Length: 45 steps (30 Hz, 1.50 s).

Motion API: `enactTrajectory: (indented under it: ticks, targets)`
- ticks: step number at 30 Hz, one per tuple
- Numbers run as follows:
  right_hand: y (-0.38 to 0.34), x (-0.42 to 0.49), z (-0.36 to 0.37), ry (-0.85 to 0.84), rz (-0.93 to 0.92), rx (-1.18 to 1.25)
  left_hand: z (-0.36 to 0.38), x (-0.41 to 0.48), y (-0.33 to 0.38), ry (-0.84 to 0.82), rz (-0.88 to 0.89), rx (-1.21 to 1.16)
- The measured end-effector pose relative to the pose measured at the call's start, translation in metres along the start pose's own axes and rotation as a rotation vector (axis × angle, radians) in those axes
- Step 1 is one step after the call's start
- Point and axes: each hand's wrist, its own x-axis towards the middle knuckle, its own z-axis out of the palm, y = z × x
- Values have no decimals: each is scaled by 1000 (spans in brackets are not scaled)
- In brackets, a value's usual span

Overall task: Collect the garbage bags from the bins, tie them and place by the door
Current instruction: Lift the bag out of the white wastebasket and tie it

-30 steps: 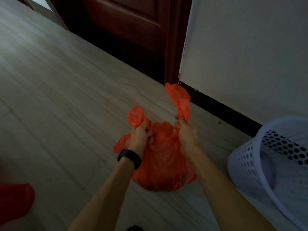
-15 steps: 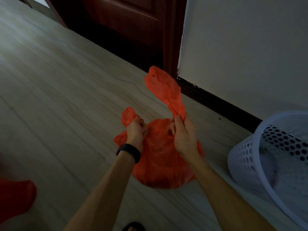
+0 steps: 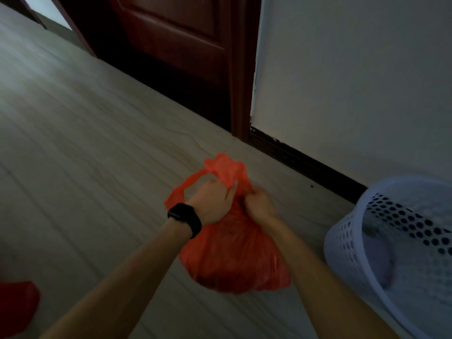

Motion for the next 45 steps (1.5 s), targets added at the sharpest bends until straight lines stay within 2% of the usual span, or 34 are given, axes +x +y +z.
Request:
enactTrajectory:
  ticks: [2, 4, 6, 8, 10, 12, 15, 18, 20, 22, 23, 25, 28, 30, 31, 32, 34, 37, 40, 42, 45]
  targets:
    - [-3, -7, -6, -75, -16, 37, -5, 5, 4, -146, 3, 186]
    - [-7, -16, -16, -121, -6, 124, -10, 7, 11, -164, 88, 352]
    - [-10, -21, -25, -142, 109, 450, -10, 6, 22, -250, 143, 483]
    - [-9, -26, -33, -261, 147, 732, -6, 5, 33, -312, 157, 580]
    - [-8, -28, -38, -374, 104, 703, -3, 7, 43, -323, 115, 635]
    - [-7, -30, -38, -405, 103, 576, 1, 8, 49, -352, 94, 642]
    - [-6, -25, -33, -254, 130, 502, 4, 6, 50, -321, 111, 623]
    - [-6, -20, -31, -56, 239, 513, 4, -1, 41, -176, 151, 450]
    - [-10, -18, -33, -16, 337, 671, -1, -11, 28, -130, 80, 113]
    - [-11, -16, -36, -60, 425, 889, -8, -15, 17, -149, -35, -127]
    - [-10, -16, -38, -107, 439, 973, -9, -16, 9, -182, -56, -169]
    - [-7, -20, -41, -232, 410, 1012, -14, -15, 1, -273, -106, -293]
    - [-9, -27, -48, -373, 305, 880, -29, -14, -4, -397, -319, -564]
    - [-9, -29, -55, -411, 181, 702, -36, -7, -5, -441, -481, -680]
    - [-9, -29, -59, -421, 115, 570, -38, -3, -4, -493, -492, -725]
    - [-9, -29, -63, -416, 49, 426, -40, 1, 0, -560, -507, -865]
    - [-7, -27, -67, -313, -105, 184, -35, 15, 4, -528, -545, -1036]
    - [1, -22, -64, -47, -354, -39, -32, 23, 13, -507, -529, -1063]
    - [6, -19, -55, 179, -384, -5, -38, 28, 21, -619, -491, -1018]
    - [4, -20, -49, 228, -375, 131, -37, 31, 21, -706, -490, -936]
    - [1, -22, -44, 179, -363, 211, -34, 31, 20, -701, -505, -907]
